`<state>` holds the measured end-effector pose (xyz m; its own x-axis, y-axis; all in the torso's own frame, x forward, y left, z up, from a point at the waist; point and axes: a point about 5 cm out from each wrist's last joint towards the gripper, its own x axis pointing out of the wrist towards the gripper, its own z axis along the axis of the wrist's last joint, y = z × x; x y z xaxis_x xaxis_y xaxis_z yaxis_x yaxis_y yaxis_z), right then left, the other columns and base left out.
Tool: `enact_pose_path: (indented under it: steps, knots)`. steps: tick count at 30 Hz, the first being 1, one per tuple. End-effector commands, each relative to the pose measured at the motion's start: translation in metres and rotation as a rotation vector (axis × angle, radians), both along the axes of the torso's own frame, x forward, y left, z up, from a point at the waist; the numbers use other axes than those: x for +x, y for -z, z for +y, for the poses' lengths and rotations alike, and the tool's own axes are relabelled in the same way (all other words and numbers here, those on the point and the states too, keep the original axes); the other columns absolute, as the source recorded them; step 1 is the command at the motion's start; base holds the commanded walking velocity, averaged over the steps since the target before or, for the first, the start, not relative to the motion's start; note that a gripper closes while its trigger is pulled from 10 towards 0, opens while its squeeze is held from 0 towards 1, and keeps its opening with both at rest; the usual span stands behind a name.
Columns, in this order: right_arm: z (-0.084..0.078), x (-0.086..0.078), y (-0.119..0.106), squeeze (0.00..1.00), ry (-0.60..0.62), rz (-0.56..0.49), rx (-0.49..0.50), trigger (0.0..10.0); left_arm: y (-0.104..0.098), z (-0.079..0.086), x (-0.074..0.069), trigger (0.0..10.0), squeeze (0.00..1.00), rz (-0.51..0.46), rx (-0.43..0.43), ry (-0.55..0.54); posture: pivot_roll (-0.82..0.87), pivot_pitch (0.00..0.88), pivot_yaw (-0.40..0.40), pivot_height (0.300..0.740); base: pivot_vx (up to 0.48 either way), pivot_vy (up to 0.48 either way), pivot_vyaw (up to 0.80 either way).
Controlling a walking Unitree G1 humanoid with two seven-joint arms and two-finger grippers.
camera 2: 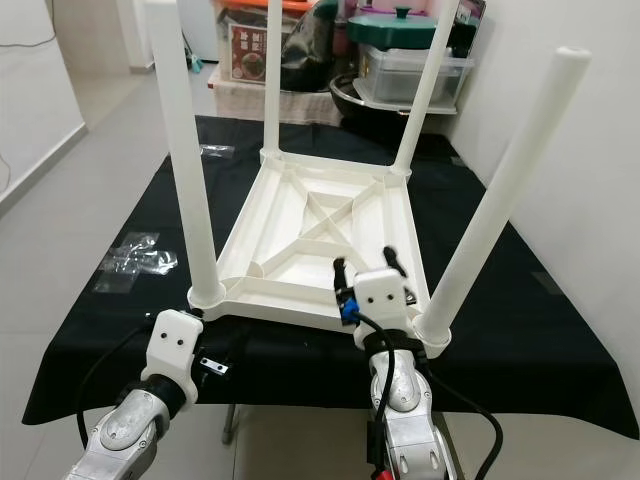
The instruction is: Building children table
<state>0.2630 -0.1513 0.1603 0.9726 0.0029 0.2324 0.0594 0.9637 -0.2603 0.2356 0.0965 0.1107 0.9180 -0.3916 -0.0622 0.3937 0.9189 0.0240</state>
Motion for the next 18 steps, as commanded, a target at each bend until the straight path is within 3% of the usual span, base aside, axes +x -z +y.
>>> enact_pose_path:
  steps: [1,3,5,8,10,12,16,18]
  knots:
    - [-0.001,-0.003,-0.006,0.0,0.032,-0.046,-0.019,10.0,-0.002,-0.003,0.0,10.0,0.0,-0.013,-0.013,0.035,0.07,0.0,-0.083,0.74,0.0,0.0,0.0]
    - [0.003,-0.004,-0.013,0.0,0.033,-0.083,-0.034,10.0,-0.004,-0.005,0.0,10.0,0.0,-0.022,-0.017,0.059,0.07,0.0,-0.083,0.74,0.0,0.0,0.0]
    - [0.016,-0.004,-0.034,0.0,-0.013,-0.204,-0.094,10.0,-0.006,-0.004,0.003,10.0,0.0,-0.036,-0.014,0.058,0.07,0.0,-0.073,0.74,0.0,0.0,0.0]
    - [0.017,-0.001,-0.051,0.0,0.01,-0.275,-0.103,10.0,-0.006,-0.002,0.005,10.0,0.0,-0.039,-0.006,0.053,0.07,0.0,-0.072,0.74,0.0,0.0,0.0]
    - [0.015,0.003,-0.064,0.0,0.039,-0.318,-0.096,10.0,-0.006,-0.002,0.005,10.0,0.0,-0.041,-0.004,0.051,0.07,0.0,-0.067,0.74,0.0,0.0,0.0]
    - [-0.001,0.016,-0.108,0.0,0.162,-0.47,-0.102,10.0,-0.006,-0.001,0.005,10.0,0.0,-0.043,0.002,0.045,0.07,0.0,-0.066,0.74,0.0,0.0,0.0]
    - [-0.01,0.02,-0.123,0.0,0.213,-0.515,-0.093,10.0,-0.006,0.0,0.005,10.0,0.0,-0.041,0.004,0.044,0.07,0.0,-0.066,0.74,0.0,0.0,0.0]
    - [-0.02,0.025,-0.142,0.0,0.259,-0.571,-0.098,10.0,-0.005,0.001,0.005,10.0,0.0,-0.04,0.009,0.039,0.07,0.0,-0.063,0.74,0.0,0.0,0.0]
